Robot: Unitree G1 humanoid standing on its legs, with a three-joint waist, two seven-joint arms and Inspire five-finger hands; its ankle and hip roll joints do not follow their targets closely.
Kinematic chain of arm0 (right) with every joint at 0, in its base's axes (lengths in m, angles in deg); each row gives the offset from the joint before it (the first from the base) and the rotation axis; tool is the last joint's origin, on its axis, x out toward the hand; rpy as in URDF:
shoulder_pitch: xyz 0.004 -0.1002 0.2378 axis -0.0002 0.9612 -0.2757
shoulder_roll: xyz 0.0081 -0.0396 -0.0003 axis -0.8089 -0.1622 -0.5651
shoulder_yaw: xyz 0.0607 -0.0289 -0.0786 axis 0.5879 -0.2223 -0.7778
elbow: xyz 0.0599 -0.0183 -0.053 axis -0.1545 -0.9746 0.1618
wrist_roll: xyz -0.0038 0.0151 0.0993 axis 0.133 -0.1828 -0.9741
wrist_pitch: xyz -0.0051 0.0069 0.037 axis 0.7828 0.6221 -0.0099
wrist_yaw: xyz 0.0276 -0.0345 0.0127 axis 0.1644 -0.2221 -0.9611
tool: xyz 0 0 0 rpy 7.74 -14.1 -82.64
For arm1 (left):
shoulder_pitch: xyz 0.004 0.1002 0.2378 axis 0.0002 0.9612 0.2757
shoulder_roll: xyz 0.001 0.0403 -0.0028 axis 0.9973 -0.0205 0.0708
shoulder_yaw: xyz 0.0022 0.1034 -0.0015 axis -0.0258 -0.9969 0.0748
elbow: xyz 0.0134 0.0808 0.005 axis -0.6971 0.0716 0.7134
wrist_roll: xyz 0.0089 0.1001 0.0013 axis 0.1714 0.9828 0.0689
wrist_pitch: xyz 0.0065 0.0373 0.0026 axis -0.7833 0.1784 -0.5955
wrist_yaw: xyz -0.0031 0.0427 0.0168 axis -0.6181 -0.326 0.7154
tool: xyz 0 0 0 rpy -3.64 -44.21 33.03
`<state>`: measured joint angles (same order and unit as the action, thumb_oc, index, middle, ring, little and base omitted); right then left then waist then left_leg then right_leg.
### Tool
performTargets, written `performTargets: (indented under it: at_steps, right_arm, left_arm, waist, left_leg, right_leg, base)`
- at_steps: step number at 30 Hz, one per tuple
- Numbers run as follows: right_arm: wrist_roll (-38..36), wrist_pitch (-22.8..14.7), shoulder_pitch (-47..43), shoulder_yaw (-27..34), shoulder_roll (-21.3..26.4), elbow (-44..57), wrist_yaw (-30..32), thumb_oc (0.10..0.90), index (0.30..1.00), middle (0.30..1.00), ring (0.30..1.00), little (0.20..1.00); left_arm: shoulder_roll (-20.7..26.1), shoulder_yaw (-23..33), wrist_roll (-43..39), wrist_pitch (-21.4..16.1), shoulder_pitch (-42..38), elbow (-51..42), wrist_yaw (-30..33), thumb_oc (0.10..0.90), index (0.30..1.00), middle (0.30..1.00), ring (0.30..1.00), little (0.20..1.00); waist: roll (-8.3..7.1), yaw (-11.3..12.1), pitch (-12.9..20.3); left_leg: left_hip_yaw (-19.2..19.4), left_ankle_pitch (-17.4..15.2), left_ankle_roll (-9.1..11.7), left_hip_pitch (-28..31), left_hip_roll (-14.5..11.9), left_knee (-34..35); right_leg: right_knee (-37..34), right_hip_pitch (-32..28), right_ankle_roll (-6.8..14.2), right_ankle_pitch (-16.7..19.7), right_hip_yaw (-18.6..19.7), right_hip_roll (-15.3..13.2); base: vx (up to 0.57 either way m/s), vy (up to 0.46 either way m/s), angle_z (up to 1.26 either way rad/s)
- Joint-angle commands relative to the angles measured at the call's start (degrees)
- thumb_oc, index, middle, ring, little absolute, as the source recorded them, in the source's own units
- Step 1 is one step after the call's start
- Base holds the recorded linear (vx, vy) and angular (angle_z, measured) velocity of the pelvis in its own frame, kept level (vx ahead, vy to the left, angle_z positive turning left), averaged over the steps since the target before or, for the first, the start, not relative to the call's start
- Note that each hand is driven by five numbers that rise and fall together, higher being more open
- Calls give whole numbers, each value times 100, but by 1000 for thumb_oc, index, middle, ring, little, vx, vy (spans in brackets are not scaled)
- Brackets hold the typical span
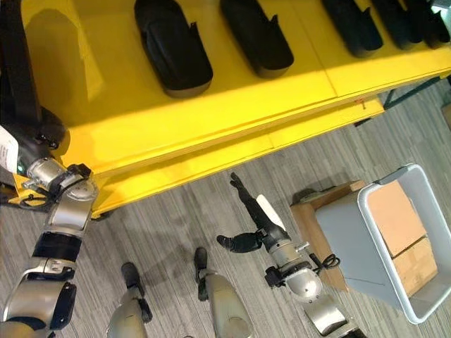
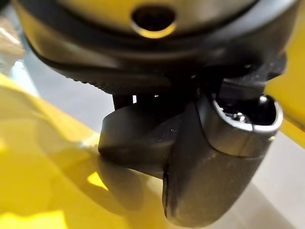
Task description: Move parts from the plastic box to the shelf.
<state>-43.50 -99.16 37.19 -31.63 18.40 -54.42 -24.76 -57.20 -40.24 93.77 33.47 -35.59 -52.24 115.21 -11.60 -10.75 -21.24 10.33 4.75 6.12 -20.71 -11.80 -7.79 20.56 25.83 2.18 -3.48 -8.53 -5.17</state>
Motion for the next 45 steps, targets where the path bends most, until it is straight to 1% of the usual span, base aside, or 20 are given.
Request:
performTargets:
  at_steps: [1,6,12,16,22,30,31,32,33,45]
  right_arm:
    - [-446,-556,66,155,376,574,133,900,1000,1000,1000,1000]
    - [-481,-533,-49,22,346,514,162,900,1000,1000,1000,1000]
    - [-480,-508,-131,-130,346,491,125,900,1000,1000,1000,1000]
    - [-499,-516,-130,-188,380,509,94,900,1000,1000,1000,1000]
    - [-446,-513,-56,-159,448,572,64,900,1000,1000,1000,1000]
    - [-405,-520,-26,-118,561,653,50,900,1000,1000,1000,1000]
    - [-403,-517,-14,-118,575,652,46,900,1000,1000,1000,1000]
    - [-398,-510,-7,-106,592,656,43,900,1000,1000,1000,1000]
    - [-388,-503,-3,-104,612,662,34,900,1000,1000,1000,1000]
    - [-367,-445,26,-40,652,669,36,900,1000,1000,1000,1000]
  left_arm:
    - [488,-317,240,-535,-776,-113,548,400,300,300,300,300]
    - [437,-558,36,-542,-981,175,393,400,300,300,300,300]
    - [316,-770,-10,-458,-1134,470,193,400,300,300,300,300]
    - [350,-857,-107,-456,-1177,800,71,400,300,300,300,300]
    - [393,-1002,-96,-335,-1178,1200,-208,400,300,300,300,300]
    - [296,-1042,-401,-395,-1259,1682,-399,400,300,300,300,300]
    - [295,-1053,-425,-402,-1269,1700,-418,443,360,360,360,360]
    - [280,-1053,-473,-414,-1278,1719,-442,853,934,934,934,934]
    - [271,-1054,-511,-426,-1290,1735,-472,900,1000,1000,1000,1000]
    - [92,-948,-1034,-653,-1388,1725,-602,900,1000,1000,1000,1000]
  waist:
    - [233,-50,694]
    - [210,-44,744]
    - [136,-19,790]
    - [107,-23,817]
    - [109,-37,843]
    - [168,-87,886]
    - [173,-92,890]
    - [180,-97,895]
    - [184,-102,898]
    - [233,-94,918]
  left_leg:
    - [-324,-581,274,-164,-605,-1031]
    - [-461,-685,254,-452,-596,-1286]
    - [-513,-688,228,-432,-575,-1206]
    - [-480,-681,228,-367,-578,-1157]
    - [-471,-659,231,-310,-583,-1093]
    - [-442,-685,227,-344,-585,-1143]
    - [-440,-688,229,-357,-586,-1150]
    - [-444,-693,230,-385,-589,-1176]
    - [-450,-701,233,-402,-586,-1208]
    - [-465,-714,234,-488,-604,-1268]
  right_leg:
    - [258,434,385,298,80,-173]
    - [493,647,364,224,22,-205]
    - [421,600,358,236,14,-161]
    - [359,558,363,261,31,-126]
    - [254,484,367,270,82,-76]
    - [256,534,358,287,131,-48]
    - [251,539,359,285,136,-45]
    - [255,552,356,285,136,-48]
    - [265,560,354,285,141,-43]
    - [253,593,352,324,156,-34]
  base:
    - [0,-16,28]
    - [10,3,12]
    - [16,10,3]
    - [0,0,0]
    - [0,0,0]
    - [0,19,-3]
    - [0,0,0]
    - [0,0,0]
    - [0,0,0]
    - [0,0,0]
